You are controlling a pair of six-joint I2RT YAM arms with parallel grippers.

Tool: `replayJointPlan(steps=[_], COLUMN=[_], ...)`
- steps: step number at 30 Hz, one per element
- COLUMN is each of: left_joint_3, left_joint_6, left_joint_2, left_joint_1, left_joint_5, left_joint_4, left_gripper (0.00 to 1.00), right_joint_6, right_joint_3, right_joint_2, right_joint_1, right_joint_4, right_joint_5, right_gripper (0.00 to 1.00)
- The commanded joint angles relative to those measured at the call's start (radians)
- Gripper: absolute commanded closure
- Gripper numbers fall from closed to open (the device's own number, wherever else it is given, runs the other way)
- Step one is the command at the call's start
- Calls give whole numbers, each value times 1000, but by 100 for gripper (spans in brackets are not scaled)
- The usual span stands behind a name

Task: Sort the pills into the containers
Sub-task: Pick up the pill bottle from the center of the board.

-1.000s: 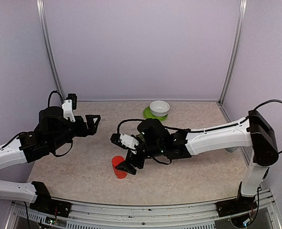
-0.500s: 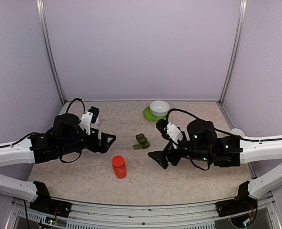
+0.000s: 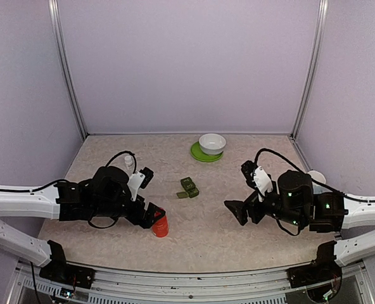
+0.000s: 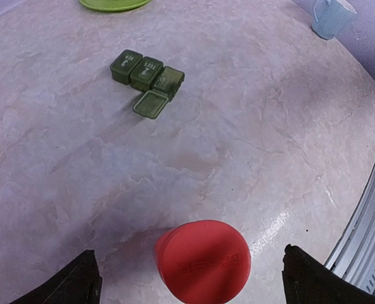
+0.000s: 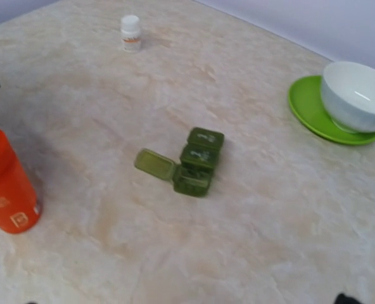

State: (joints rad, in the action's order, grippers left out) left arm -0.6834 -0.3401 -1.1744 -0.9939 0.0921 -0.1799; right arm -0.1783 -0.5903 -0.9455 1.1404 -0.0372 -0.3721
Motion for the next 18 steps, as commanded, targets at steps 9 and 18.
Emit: replayJointPlan(steps=[9, 18], left_joint_3=[8, -25], left_joint_6=[-42, -38], left_joint_2=[-72, -112], left_joint_1=[-25, -46], left_joint_5=[-22, 1], left_joint_4=[-24, -59], left_gripper=[15, 24], right_joint_6=[-1, -18], right_joint_3=[-10, 11], right_joint_2=[-21, -15], right_joint_1=[-27, -36], right_joint_4=[-28, -15], right_joint_5=[-19, -9], right_gripper=[0, 0])
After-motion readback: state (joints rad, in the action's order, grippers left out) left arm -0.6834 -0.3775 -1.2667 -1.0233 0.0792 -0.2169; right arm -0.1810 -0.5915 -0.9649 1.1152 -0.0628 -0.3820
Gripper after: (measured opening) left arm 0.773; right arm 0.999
